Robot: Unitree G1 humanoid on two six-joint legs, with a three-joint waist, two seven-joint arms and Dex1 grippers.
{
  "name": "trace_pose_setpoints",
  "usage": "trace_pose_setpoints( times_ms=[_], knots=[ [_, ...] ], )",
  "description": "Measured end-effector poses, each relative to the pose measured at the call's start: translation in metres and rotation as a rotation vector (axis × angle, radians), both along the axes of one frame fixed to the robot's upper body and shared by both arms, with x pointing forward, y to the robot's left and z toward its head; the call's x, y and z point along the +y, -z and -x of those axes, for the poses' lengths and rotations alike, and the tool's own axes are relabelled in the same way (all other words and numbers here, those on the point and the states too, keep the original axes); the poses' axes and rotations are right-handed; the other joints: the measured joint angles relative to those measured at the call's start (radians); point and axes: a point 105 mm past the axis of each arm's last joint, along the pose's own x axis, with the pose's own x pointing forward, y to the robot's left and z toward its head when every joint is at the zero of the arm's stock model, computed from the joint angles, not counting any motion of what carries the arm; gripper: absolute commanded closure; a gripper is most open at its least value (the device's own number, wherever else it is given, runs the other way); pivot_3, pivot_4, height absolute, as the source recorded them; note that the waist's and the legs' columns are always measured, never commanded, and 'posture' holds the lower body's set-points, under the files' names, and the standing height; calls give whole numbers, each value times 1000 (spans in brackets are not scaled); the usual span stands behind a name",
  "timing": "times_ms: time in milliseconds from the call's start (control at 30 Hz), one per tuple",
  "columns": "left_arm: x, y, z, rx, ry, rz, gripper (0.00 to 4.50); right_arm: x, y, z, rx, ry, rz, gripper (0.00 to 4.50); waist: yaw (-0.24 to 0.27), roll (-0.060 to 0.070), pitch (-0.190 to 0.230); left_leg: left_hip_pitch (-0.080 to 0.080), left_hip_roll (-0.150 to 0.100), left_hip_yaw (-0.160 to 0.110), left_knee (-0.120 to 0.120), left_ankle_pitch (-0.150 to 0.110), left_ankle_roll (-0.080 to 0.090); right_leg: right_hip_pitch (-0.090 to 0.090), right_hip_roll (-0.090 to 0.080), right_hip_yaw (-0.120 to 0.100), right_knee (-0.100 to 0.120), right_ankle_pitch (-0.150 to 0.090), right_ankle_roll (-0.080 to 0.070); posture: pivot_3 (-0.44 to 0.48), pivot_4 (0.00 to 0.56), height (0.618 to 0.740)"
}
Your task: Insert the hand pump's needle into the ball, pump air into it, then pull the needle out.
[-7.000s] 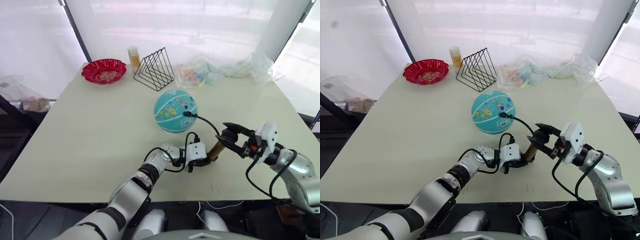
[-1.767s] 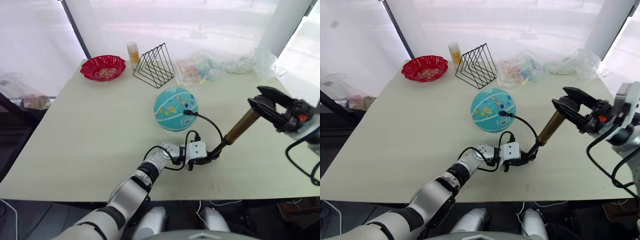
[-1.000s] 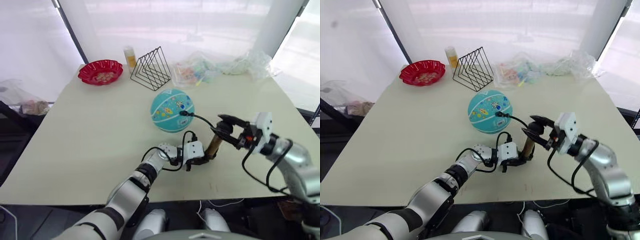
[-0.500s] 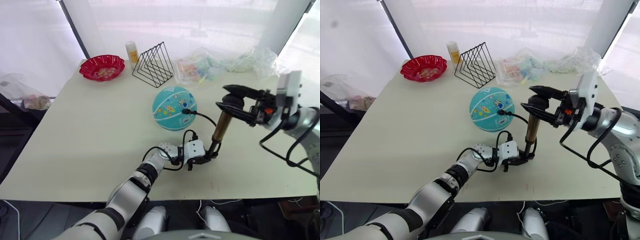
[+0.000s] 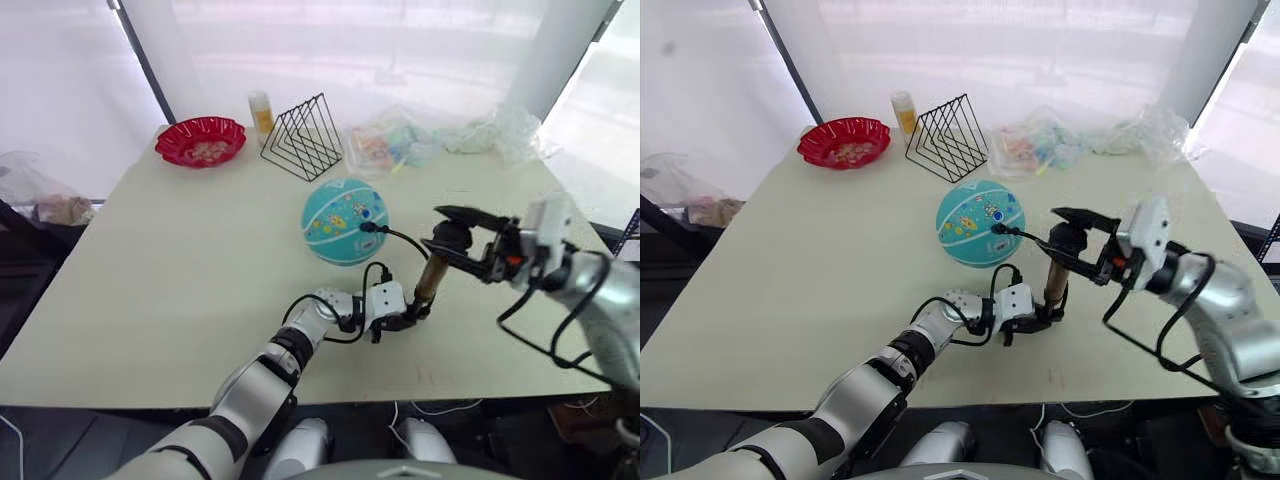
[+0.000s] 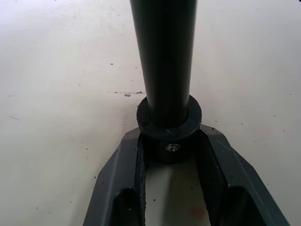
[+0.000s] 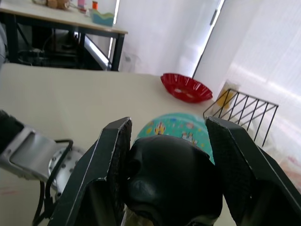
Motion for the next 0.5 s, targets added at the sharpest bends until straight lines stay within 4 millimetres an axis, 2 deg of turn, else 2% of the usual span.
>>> trace_pose_setpoints(
  times_ms=[33, 200, 500],
  knots=[
    [0, 0, 0, 1, -1, 0, 3387, 0, 13, -3, 27, 15, 3, 2473, 0, 1, -1, 1, 0, 1, 0, 0, 0, 1, 0, 2, 0, 0, 0, 0, 150, 740],
    [3, 2, 0, 19, -25, 20, 3387, -2, 43, -10, 89, 38, 59, 2473, -1, 2, -1, 5, 0, 1, -1, 0, 0, 2, 1, 3, 0, 0, 0, 0, 150, 740],
    [3, 1, 1, 21, -34, 35, 3387, -3, 29, -13, 98, 5, 84, 2473, 0, 6, 0, 5, 0, 1, -2, 0, 0, 2, 2, 5, 0, 0, 0, 0, 150, 740]
  ],
)
